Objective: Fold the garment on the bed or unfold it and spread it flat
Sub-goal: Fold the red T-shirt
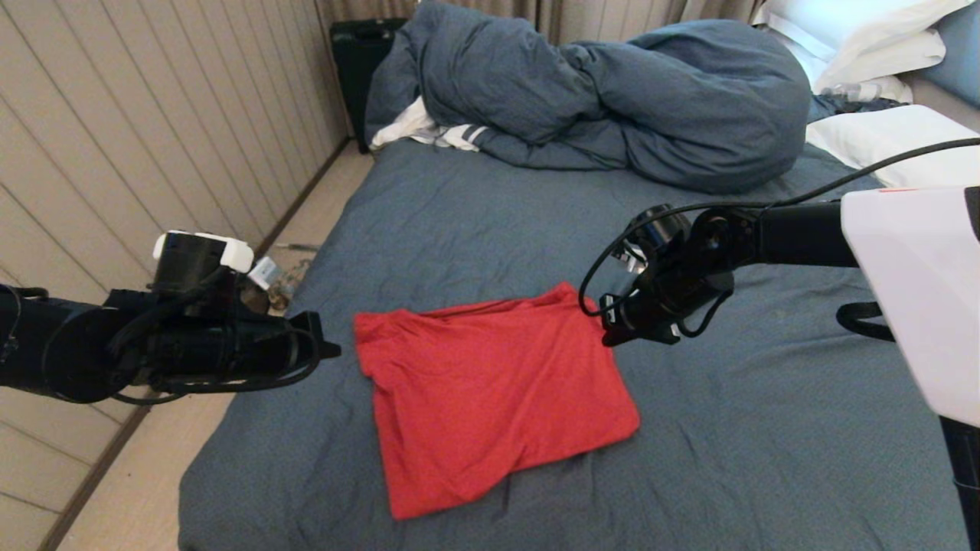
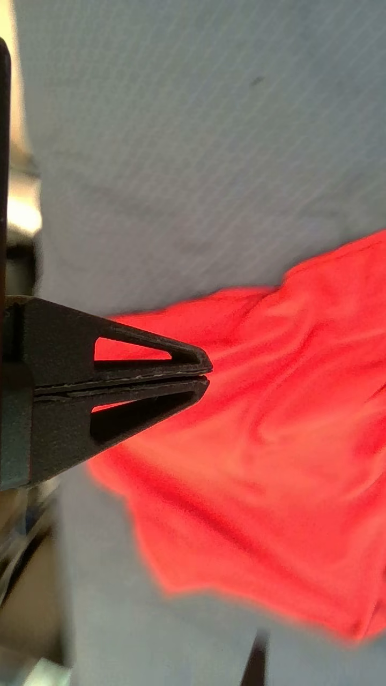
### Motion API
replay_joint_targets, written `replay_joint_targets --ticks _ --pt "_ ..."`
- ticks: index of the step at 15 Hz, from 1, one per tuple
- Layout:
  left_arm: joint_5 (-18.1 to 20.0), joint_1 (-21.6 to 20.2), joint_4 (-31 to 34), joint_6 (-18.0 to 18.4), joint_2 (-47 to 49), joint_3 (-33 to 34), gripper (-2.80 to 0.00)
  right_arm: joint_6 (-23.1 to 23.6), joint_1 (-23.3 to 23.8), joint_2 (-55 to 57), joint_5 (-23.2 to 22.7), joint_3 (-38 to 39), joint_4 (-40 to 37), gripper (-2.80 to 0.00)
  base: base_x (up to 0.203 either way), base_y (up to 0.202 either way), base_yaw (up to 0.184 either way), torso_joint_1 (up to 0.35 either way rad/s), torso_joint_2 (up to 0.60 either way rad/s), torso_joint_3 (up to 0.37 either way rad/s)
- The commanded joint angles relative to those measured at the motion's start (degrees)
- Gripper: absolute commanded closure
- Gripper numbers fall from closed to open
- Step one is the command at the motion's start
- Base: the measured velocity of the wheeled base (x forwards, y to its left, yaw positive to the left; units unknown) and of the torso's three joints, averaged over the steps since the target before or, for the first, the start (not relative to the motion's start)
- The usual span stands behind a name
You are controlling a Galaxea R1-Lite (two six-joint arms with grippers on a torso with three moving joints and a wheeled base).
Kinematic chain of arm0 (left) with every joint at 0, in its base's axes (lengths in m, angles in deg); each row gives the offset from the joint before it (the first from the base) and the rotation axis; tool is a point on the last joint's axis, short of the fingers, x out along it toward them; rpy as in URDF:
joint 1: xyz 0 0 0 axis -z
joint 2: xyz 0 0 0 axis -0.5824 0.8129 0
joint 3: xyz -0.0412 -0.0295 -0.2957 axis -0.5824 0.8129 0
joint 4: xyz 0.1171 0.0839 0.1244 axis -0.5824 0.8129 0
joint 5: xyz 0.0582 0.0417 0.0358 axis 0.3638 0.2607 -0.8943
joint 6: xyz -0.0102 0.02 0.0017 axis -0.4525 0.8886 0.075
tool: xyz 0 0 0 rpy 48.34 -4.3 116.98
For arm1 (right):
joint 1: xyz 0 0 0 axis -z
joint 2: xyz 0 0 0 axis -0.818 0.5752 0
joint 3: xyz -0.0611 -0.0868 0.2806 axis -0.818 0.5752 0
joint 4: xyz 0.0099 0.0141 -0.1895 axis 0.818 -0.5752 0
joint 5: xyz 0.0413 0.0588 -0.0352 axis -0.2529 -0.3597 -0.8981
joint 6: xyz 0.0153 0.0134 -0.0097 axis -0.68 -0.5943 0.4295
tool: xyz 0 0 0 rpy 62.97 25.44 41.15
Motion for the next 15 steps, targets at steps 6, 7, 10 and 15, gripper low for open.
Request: replay_joint_targets --ticks 6,7,10,15 --pt "1.7 -1.0 0.2 -0.1 -0.7 0.6 0.0 7.0 -0.5 -0.1 5.3 8.2 7.3 -2.8 0.0 0.0 0.0 0.0 0.0 0.0" --pt "1.8 -1.0 0.2 0.0 -0.3 0.8 0.0 7.5 -0.6 0.4 7.5 8.8 9.0 -2.8 0.0 0.0 0.0 0.0 0.0 0.0" --pt "1.4 -1.0 0.2 0.2 0.0 0.9 0.0 7.7 -1.5 2.0 10.6 11.6 16.0 -2.8 0.0 0.0 0.0 0.0 0.0 0.0" --pt "1.1 -1.1 0.2 0.2 -1.0 0.6 0.0 7.1 -5.6 5.3 10.5 12.0 17.1 -2.8 0.0 0.0 0.0 0.0 0.0 0.0"
